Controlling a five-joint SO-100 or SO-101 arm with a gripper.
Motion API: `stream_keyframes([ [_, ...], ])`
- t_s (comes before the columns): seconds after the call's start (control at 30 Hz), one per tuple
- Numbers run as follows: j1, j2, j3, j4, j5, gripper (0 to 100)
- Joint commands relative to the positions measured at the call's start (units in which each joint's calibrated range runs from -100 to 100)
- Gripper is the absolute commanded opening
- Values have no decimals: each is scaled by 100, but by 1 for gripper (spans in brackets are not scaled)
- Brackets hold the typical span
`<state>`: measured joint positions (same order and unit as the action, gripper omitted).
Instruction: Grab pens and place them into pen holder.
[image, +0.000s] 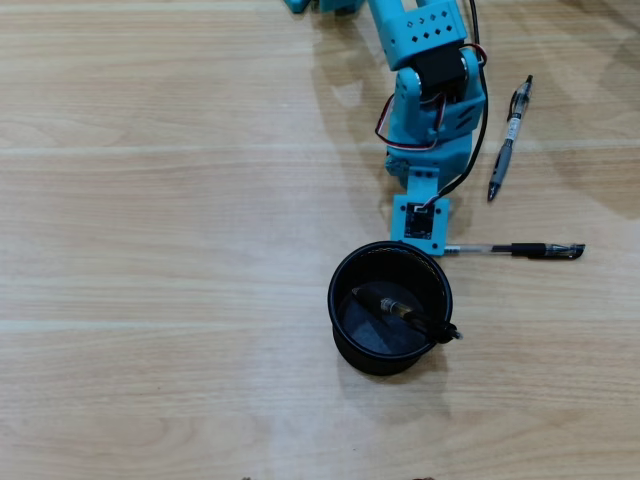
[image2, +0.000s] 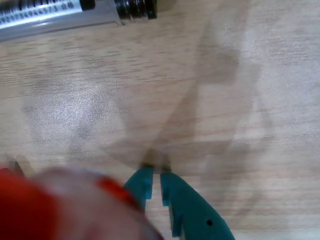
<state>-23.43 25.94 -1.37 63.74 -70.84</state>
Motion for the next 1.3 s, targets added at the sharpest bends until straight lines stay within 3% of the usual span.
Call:
stream_keyframes([
  [0.0,93,-430,106,420,-10,2],
  [0.17,109,-1478,368,859,17,2],
  [0.57,-125,-3127,2097,609,-25,2],
  [0.63,-149,-3186,2450,266,11,6],
  [0.8,-544,-3769,3401,-190,17,27],
  [1.17,-1262,-4344,4352,-190,-51,25],
  [1.27,-1512,-4395,4316,-190,-339,25],
])
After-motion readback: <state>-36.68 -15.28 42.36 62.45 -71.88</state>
